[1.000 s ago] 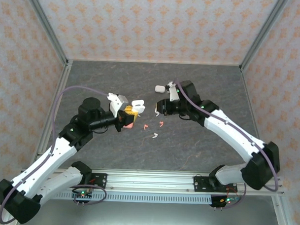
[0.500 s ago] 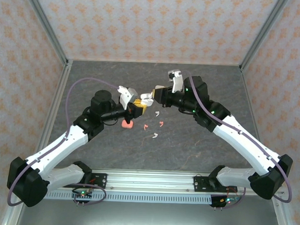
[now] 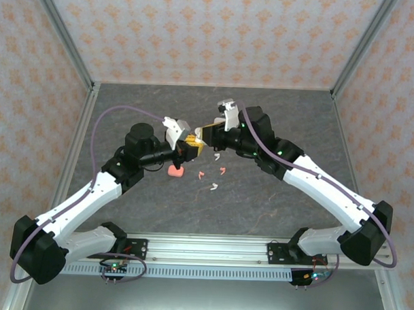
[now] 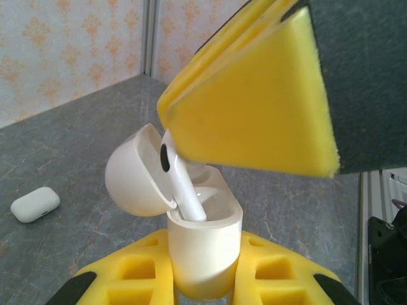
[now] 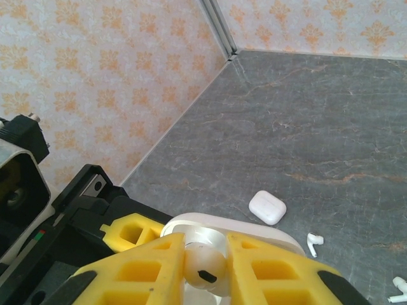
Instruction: Insert the wireless bluetooth earbuds into the charging case
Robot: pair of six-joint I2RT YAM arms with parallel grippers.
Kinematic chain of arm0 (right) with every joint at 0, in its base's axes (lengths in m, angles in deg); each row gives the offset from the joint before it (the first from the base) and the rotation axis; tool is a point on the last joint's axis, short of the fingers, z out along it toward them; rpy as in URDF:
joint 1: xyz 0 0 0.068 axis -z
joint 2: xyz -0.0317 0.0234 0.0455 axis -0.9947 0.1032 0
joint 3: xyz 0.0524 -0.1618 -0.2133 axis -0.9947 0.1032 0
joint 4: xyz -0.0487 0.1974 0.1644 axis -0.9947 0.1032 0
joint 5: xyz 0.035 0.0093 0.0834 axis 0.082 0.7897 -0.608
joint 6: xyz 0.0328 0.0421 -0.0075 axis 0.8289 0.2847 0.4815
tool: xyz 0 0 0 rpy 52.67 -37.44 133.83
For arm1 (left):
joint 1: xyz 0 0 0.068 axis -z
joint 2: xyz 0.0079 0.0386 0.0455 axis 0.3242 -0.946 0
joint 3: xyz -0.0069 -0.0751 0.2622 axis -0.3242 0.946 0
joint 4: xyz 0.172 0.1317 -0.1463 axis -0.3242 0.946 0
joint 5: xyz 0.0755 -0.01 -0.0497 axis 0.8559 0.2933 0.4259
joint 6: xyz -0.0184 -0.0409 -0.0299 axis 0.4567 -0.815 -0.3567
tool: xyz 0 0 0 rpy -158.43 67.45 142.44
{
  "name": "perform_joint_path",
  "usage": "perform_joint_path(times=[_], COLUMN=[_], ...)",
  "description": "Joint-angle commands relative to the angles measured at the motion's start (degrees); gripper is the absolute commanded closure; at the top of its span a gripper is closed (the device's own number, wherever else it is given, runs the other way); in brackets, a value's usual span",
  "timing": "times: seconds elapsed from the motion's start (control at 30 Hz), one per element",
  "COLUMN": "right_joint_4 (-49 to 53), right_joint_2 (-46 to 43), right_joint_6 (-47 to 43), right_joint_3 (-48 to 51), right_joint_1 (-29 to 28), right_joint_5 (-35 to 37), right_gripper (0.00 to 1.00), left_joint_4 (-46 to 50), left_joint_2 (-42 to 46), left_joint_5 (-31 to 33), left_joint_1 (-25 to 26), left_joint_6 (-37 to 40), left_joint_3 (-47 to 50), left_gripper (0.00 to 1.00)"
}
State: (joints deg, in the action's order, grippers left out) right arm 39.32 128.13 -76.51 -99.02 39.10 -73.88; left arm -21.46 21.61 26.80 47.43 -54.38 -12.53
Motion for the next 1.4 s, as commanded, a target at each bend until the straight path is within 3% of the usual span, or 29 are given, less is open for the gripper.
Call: perform_joint_path(times=[0.0, 0.4, 0.77, 1.1, 1.37], right_joint_4=[-0.5, 1.97, 6.04, 17.35, 22.48], right_joint_2=[-0.1, -0.07, -2.93, -4.81, 3.67], right_joint_6=[-1.21, -0.44, -0.62, 5.16, 10.33], right_joint_3=[-1.62, -1.33, -7.53, -2.1, 5.68], right_joint_1=[-0.38, -0.45, 2.65, 8.57, 7.43], right_joint_5=[0.29, -5.08, -2.02, 3.47, 5.54], right_gripper=[0.78, 0.74, 0.48, 0.5, 0.56], left_joint_4=[-2.46, -2.61, -0.65, 8.79, 15.25], left_joint_2=[0.23, 0.37, 1.14, 7.14, 15.24], left_joint_5=[-0.36, 0.45, 1.6, 7.41, 8.61], left_joint_1=[0.58, 0.64, 0.61, 0.6, 0.54], left_joint_6=[-0.47, -0.41, 0.55, 3.94, 2.45], left_joint_3=[-2.1, -2.13, -1.6, 0.36, 4.89], left_gripper=[1.0, 1.0, 1.0, 1.0, 1.0])
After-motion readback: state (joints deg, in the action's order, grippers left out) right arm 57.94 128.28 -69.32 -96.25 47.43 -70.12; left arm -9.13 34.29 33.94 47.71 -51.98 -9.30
